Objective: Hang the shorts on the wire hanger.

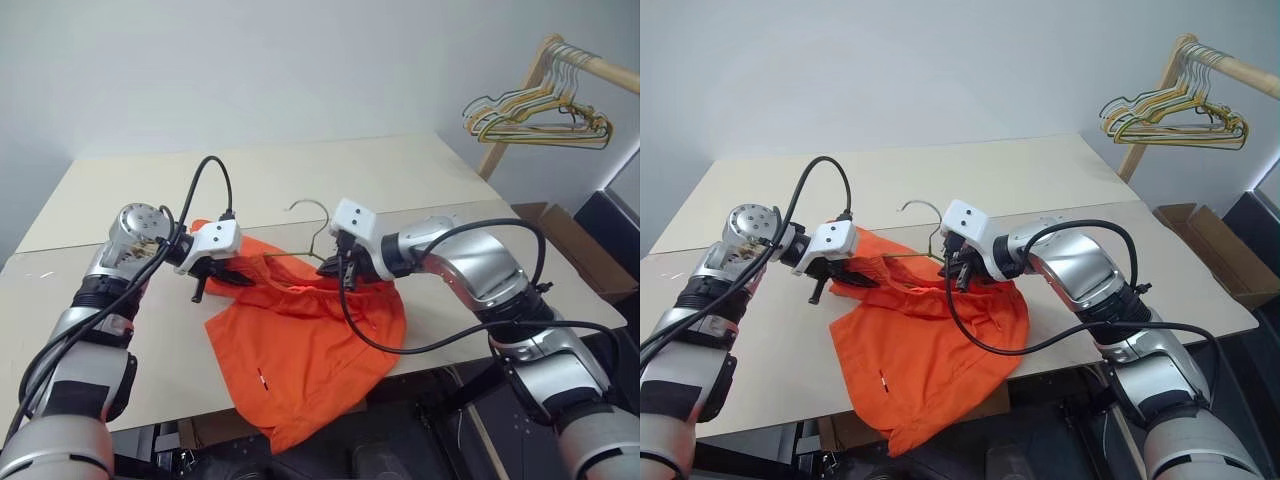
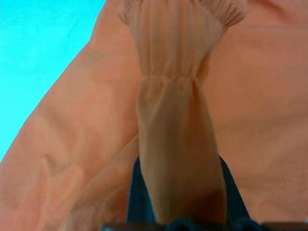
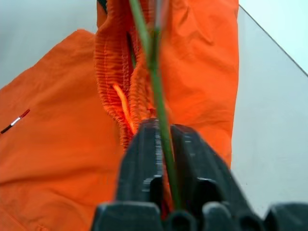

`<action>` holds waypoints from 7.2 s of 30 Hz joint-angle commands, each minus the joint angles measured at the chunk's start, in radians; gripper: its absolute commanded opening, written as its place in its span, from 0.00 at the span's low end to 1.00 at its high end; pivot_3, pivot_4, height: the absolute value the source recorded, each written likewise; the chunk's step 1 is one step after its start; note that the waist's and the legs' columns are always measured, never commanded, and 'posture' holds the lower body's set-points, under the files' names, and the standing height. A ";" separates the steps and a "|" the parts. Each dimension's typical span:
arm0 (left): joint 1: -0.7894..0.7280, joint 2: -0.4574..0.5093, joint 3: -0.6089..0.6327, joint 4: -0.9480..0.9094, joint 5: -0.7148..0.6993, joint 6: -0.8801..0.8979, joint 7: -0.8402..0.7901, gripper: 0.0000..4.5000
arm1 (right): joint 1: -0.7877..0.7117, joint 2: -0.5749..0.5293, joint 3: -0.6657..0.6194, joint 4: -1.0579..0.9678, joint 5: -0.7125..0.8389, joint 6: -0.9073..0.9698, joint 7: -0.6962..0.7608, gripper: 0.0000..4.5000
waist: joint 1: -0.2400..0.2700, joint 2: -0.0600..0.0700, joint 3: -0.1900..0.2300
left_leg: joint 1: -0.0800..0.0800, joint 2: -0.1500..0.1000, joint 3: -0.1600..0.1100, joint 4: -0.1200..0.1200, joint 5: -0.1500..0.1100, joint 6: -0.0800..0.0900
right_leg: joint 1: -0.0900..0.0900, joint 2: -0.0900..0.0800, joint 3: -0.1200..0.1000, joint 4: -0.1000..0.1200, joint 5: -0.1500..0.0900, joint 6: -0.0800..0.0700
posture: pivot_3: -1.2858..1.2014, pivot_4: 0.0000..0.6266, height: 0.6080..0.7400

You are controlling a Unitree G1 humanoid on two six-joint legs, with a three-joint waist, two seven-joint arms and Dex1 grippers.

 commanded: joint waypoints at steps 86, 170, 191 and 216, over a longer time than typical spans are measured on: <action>-0.208 -0.132 -0.024 0.103 -0.035 -0.118 -0.002 0.63 | -0.126 -0.200 -0.065 -0.122 -0.031 0.088 0.243 0.00 | -0.004 0.000 0.000 | 0.001 0.000 0.000 0.000 0.000 0.001 | 0.000 0.000 0.001 0.000 0.000 0.000 | 0.43 0.00 1.00; 0.086 -0.345 0.452 -0.809 -0.833 0.828 0.541 0.99 | 0.676 -0.119 -1.129 -0.480 -0.038 0.693 -0.475 0.00 | -0.041 0.004 -0.002 | 0.009 -0.002 -0.003 -0.001 -0.001 0.002 | 0.009 0.000 0.005 -0.004 -0.002 0.003 | 0.39 0.00 1.00; 0.100 -0.304 0.386 -0.812 -0.808 0.775 0.543 0.99 | -0.152 -0.193 -1.499 0.245 -0.240 0.693 -1.060 0.00 | -0.087 0.013 -0.002 | 0.019 -0.005 -0.002 -0.010 -0.001 0.001 | 0.018 -0.001 0.009 -0.012 -0.002 0.003 | 0.39 0.00 1.00; 0.123 -0.276 0.375 -0.843 -0.816 0.786 0.543 1.00 | -0.169 -0.208 -1.482 0.322 -0.425 0.596 -1.166 0.41 | -0.109 0.017 -0.002 | 0.021 -0.005 0.001 -0.011 0.000 0.001 | 0.019 -0.001 0.013 -0.012 -0.002 0.004 | 0.39 0.00 1.00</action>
